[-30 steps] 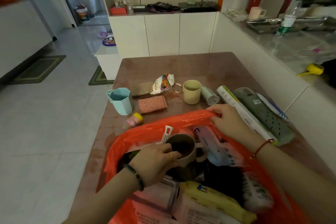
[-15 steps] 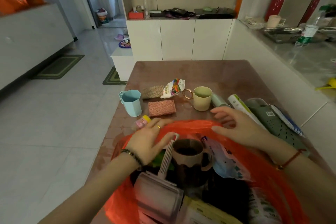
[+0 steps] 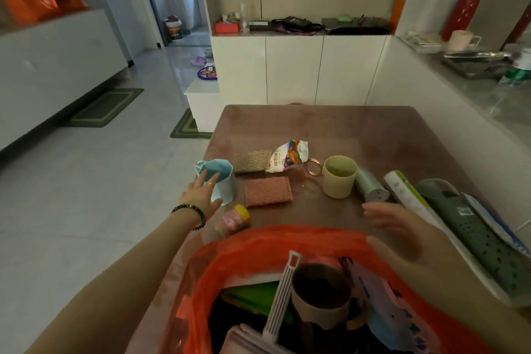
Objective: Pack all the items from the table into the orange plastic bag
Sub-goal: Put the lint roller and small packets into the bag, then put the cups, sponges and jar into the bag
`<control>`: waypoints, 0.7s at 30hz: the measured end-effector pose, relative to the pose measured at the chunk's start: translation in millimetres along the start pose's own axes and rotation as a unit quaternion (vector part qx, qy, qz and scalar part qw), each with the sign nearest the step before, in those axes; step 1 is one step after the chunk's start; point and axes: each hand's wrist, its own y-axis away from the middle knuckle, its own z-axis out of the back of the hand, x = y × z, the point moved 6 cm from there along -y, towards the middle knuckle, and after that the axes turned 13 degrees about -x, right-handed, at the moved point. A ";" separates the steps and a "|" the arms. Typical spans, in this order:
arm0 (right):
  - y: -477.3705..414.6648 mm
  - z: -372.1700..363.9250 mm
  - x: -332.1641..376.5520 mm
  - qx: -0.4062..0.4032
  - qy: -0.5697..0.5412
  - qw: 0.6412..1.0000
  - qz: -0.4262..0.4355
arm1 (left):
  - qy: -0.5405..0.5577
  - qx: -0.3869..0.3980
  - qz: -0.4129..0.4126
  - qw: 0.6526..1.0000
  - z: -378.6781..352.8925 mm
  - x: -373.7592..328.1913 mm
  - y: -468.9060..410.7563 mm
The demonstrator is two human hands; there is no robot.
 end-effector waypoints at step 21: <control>51.9 -15.0 51.3 -0.014 -0.207 0.978 -0.032 | 0.426 -0.037 -0.408 0.807 157.3 -142.5 173.3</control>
